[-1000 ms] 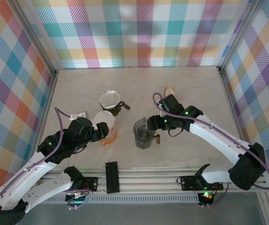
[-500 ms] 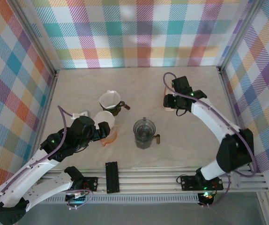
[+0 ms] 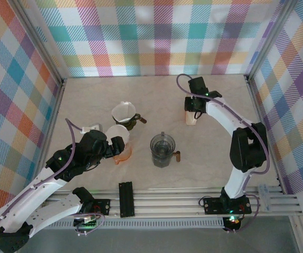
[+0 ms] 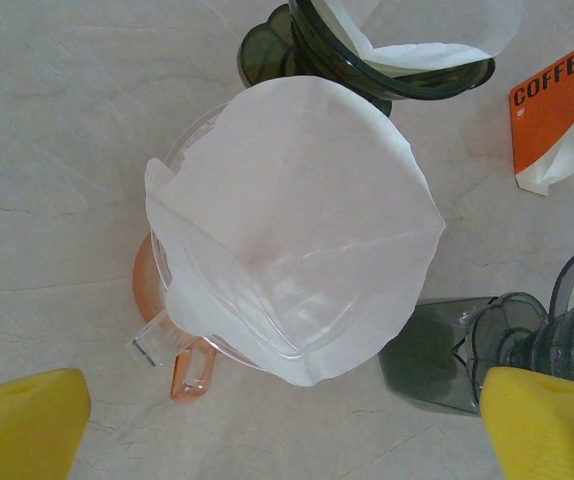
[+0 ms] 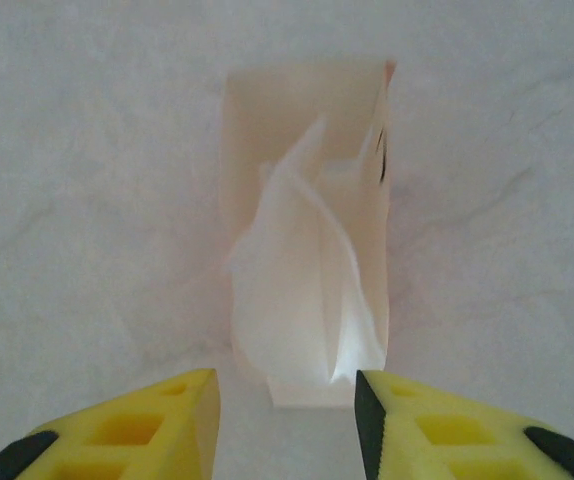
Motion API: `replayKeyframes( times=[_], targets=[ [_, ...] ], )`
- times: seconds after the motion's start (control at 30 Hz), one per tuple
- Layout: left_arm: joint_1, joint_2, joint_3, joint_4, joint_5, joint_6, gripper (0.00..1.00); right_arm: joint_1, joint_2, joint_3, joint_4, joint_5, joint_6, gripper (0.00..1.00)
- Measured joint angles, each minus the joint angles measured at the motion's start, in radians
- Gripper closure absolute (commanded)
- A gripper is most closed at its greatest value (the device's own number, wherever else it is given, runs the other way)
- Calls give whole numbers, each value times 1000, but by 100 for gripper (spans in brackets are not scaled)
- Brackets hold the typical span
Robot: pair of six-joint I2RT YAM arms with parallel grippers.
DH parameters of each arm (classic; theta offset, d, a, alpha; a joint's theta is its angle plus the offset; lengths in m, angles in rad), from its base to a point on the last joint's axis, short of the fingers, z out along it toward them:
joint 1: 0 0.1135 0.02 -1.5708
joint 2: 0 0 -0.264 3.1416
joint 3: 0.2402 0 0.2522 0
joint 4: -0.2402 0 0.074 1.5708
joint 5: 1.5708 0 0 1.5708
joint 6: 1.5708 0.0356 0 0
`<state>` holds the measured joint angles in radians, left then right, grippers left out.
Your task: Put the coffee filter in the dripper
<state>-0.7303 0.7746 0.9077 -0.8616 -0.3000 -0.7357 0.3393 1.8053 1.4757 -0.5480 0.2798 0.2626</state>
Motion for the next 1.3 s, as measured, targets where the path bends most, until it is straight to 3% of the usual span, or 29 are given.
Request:
replayKeyframes(
  times=[0.3, 0.77, 0.97, 1.1, 1.3],
  targets=[
    [0, 14, 0, 0, 0, 0, 0, -14, 113, 92, 4, 70, -85, 67],
    [0, 22, 0, 0, 0, 0, 0, -18, 171, 144, -13, 89, -123, 73],
    [0, 22, 0, 0, 0, 0, 0, -19, 190, 144, -14, 102, -130, 84],
    [0, 22, 0, 0, 0, 0, 0, -19, 194, 144, -14, 103, -139, 100],
    [0, 22, 0, 0, 0, 0, 0, -19, 188, 139, -14, 100, -132, 100]
  ],
)
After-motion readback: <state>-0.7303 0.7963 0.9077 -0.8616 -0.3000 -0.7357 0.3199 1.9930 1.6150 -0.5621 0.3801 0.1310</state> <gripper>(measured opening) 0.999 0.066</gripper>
